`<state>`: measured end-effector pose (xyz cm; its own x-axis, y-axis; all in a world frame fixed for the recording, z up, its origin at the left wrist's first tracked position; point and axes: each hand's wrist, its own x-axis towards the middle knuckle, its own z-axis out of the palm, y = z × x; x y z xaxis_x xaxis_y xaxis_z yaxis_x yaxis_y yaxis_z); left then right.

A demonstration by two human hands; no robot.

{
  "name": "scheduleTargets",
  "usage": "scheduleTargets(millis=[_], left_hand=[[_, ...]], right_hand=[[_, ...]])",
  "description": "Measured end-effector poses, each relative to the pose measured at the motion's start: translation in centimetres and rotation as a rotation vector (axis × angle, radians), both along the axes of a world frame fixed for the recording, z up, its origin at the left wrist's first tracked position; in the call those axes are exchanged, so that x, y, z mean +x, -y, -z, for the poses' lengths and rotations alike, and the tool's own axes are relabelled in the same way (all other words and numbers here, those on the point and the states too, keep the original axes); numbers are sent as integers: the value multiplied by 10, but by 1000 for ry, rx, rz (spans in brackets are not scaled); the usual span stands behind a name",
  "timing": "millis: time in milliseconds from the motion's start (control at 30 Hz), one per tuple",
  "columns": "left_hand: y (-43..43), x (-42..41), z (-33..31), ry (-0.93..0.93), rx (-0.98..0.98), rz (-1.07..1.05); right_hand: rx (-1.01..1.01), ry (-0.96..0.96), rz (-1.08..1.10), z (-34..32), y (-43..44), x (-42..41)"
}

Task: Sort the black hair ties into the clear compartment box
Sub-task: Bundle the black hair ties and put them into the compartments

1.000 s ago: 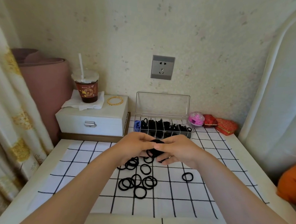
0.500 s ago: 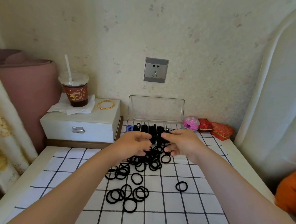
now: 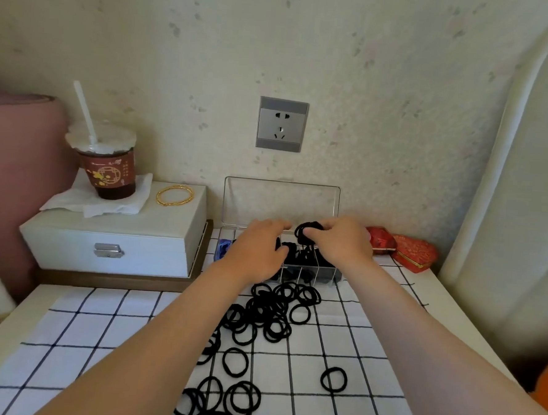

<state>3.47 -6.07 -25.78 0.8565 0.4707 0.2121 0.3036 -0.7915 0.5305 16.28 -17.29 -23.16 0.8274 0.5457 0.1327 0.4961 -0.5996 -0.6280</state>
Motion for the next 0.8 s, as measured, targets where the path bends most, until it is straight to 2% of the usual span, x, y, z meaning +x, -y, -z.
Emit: scheduleTargets(millis=[133,233,400,500,600,700,800], left_hand=[[0,6,7,-44,92,-3],[2,10,12,-48,119,6],[6,13,15,-68,165,44],[8,13,16,-122,205,39],[9,13,15,-158,218,28],[8,15,14,-156,180,32],[4,15,12,-102,131,30]], right_hand=[[-224,229,-2,4,-7,1],[-381,355,-106,15,-12,4],[-564,376,-276,16,-13,12],[-468,164,-410,7,-5,17],[-338,20,-417,-4,7,18],[-290,196,-374,-8,17,19],[-277,305,-471,-2,22,9]])
